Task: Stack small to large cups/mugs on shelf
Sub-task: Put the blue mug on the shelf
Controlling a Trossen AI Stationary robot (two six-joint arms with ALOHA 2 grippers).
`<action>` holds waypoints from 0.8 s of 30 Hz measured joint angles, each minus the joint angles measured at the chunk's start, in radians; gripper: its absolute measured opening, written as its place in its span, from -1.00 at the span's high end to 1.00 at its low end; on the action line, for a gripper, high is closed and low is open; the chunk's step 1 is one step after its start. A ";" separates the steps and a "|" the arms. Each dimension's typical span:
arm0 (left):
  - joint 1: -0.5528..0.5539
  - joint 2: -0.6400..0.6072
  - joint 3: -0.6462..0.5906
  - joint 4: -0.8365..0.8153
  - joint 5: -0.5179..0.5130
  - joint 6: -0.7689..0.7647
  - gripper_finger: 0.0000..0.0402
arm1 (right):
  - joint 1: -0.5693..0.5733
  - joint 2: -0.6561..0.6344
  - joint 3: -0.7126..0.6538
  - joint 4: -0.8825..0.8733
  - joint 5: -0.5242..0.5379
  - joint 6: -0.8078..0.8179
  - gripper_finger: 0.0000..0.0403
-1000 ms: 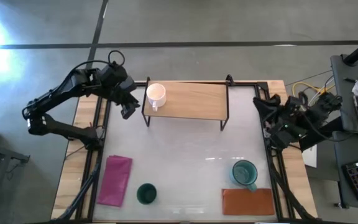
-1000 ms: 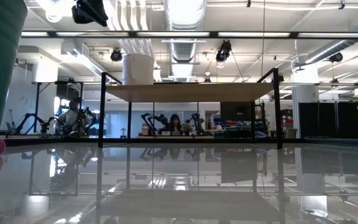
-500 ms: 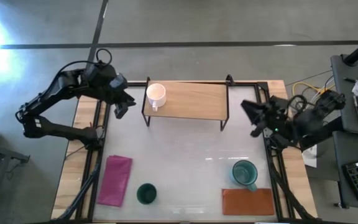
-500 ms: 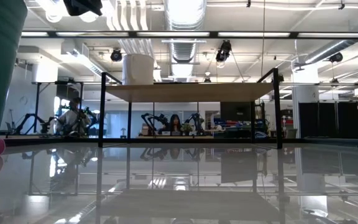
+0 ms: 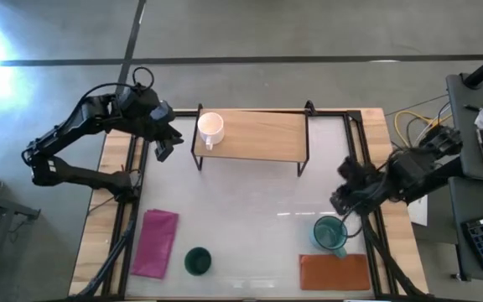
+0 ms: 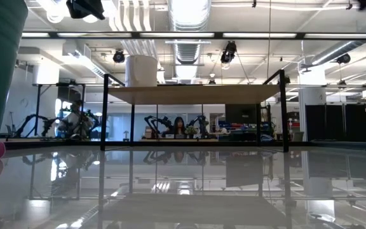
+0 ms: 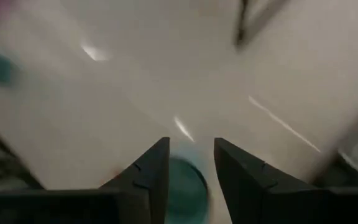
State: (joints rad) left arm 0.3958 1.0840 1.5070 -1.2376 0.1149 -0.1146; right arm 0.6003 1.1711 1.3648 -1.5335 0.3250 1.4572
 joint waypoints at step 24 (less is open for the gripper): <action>0.000 -0.017 -0.208 0.034 0.001 0.021 0.58 | 0.011 0.240 -0.340 0.260 -0.324 0.109 0.41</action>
State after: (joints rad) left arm 0.3958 1.0670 1.2991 -1.2034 0.1157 -0.0935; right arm 0.6109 1.4108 1.0249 -1.2739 0.0012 1.5658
